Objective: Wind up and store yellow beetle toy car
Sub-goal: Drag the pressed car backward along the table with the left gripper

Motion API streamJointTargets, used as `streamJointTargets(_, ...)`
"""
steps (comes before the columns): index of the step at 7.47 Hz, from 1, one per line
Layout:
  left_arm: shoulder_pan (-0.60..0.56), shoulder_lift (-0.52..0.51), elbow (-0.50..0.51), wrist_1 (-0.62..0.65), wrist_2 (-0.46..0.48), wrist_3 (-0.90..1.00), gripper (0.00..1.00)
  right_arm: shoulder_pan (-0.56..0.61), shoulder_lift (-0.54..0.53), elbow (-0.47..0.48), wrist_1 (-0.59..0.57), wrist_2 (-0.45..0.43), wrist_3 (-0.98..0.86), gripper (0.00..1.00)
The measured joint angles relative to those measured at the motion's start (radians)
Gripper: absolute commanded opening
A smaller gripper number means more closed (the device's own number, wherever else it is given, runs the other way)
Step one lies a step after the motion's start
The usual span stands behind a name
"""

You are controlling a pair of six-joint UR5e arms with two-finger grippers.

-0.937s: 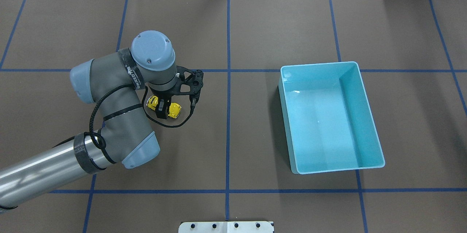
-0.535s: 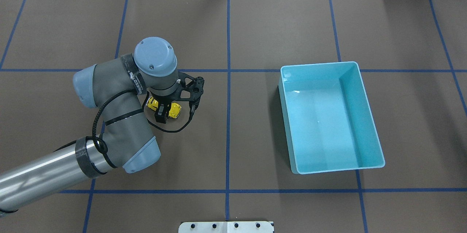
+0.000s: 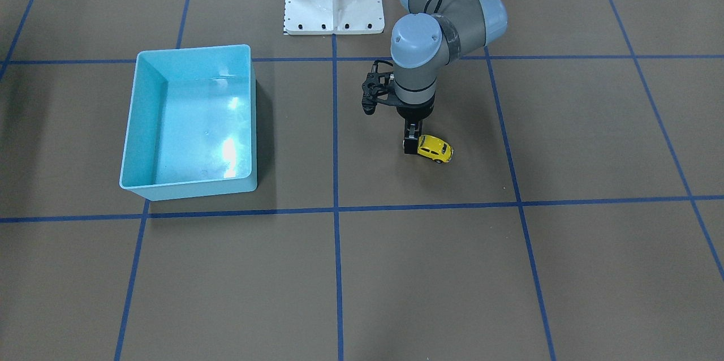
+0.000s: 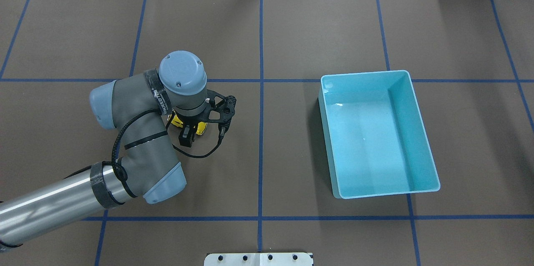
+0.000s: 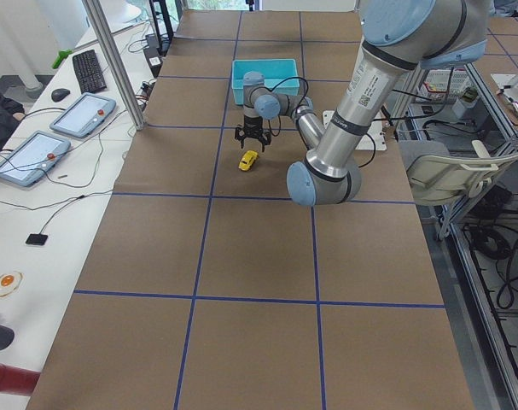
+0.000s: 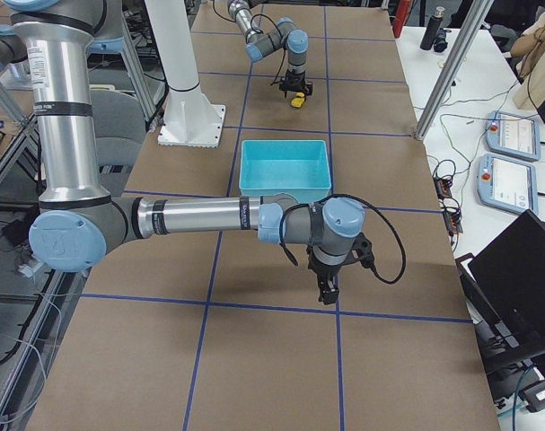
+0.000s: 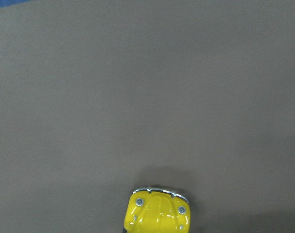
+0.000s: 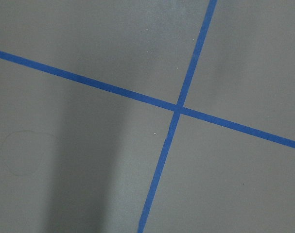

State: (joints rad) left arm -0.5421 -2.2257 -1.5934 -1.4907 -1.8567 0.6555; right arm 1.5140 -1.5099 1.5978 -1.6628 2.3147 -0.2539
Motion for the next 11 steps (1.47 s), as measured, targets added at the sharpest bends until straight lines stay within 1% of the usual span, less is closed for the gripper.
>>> streamJointTargets(2, 0.002, 0.0, 0.018, -0.023, 0.001, 0.001, 1.0, 0.0, 0.0, 0.0, 0.0, -0.001, 0.0, 1.0)
streamJointTargets(7, -0.005, 0.001, 0.032, -0.03, 0.001, 0.047, 1.0, 0.0, 0.0, -0.001, 0.0, -0.001, 0.0, 1.0)
streamJointTargets(8, -0.005, 0.001, 0.033, -0.031, 0.002, 0.049, 0.97, 0.0, 0.0, -0.001, 0.0, -0.001, -0.001, 1.0)
streamJointTargets(9, -0.005, 0.001, 0.035, -0.034, 0.002, 0.05, 0.81, 0.0, 0.0, -0.001, 0.0, -0.001, 0.0, 1.0)
streamJointTargets(10, -0.007, 0.002, 0.035, -0.035, 0.002, 0.051, 0.41, 0.0, 0.0, -0.001, -0.001, -0.001, 0.0, 1.0)
streamJointTargets(11, -0.009, 0.002, 0.038, -0.036, 0.001, 0.063, 0.14, 0.0, 0.0, 0.0, -0.001, -0.001, 0.0, 1.0)
